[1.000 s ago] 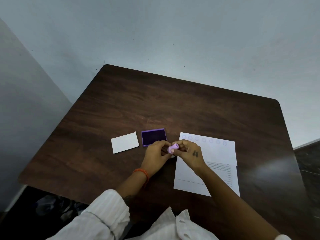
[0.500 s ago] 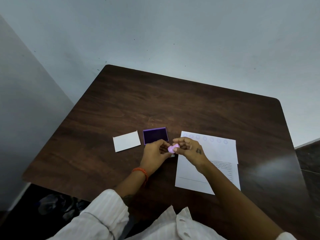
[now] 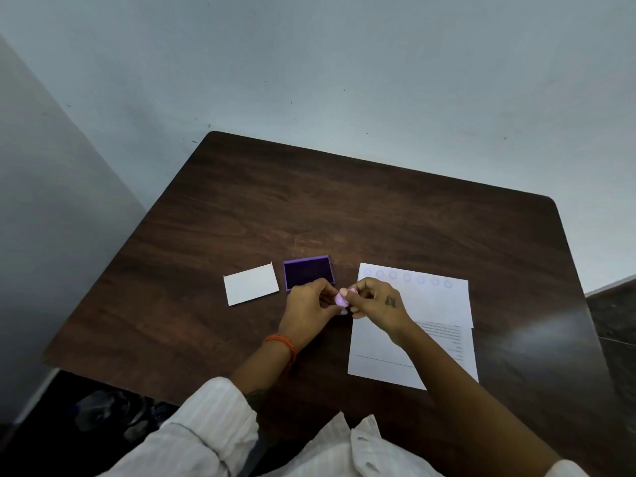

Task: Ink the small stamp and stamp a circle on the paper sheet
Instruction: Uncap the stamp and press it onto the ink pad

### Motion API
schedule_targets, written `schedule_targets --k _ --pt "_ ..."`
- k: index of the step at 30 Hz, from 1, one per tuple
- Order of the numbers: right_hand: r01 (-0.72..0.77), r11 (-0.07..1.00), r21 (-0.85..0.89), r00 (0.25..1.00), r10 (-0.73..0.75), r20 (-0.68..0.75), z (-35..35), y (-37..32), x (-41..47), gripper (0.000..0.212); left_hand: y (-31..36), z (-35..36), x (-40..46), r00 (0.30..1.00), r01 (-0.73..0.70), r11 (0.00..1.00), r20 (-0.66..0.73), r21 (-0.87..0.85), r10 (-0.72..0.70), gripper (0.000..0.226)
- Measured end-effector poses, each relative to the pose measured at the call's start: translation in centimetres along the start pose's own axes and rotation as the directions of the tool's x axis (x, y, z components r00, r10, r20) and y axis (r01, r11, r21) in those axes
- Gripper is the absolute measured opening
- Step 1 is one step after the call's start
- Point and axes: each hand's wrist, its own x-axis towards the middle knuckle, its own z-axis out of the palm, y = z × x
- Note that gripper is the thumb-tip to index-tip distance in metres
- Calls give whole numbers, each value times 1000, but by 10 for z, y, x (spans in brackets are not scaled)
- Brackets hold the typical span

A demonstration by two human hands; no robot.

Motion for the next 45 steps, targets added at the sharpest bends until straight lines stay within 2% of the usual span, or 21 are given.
schedule_targets --k 4,8,14,19,24,30,32,34,36,38,42,45 --pt "28 1000 11 1000 -28 15 -2 0 1 20 -1 2 1 1000 0 1000 4 23 0 21" --pt "-6 1000 -19 1000 6 7 -2 2 2 24 -2 3 2 1000 5 1000 9 17 -6 21" --pt "52 998 -34 998 -52 -17 -5 4 4 17 -7 6 4 999 29 999 30 27 -29 21" --pt "-14 1000 24 997 16 -73 -13 7 6 19 -14 8 3 999 30 999 44 11 -31 18" --pt "-36 999 31 997 38 -71 -12 9 3 13 -23 12 4 999 21 994 37 109 -25 26" --pt "-26 999 39 998 28 -56 -10 10 3 15 -30 12 2 1000 6 989 27 147 -10 36" --pt "-28 999 35 998 29 -57 -9 10 4 17 -31 6 1 1000 -14 984 -13 180 17 40" --pt "-37 999 25 997 39 -71 -8 11 7 20 -33 -7 3 993 -20 964 -109 267 50 46" --pt "-43 999 26 994 46 -100 -6 9 10 24 -39 -24 7 970 17 937 -231 350 69 55" --pt "-23 1000 19 992 25 -122 -2 4 14 21 -47 -41 11 961 75 908 -272 411 44 65" --pt "96 995 -30 990 -99 -102 15 -16 23 16 -60 -62 24 986 155 823 -132 547 -99 85" --pt "203 968 -148 975 -214 -59 33 -32 32 23 -63 -64 33 989 131 777 -28 616 -144 91"
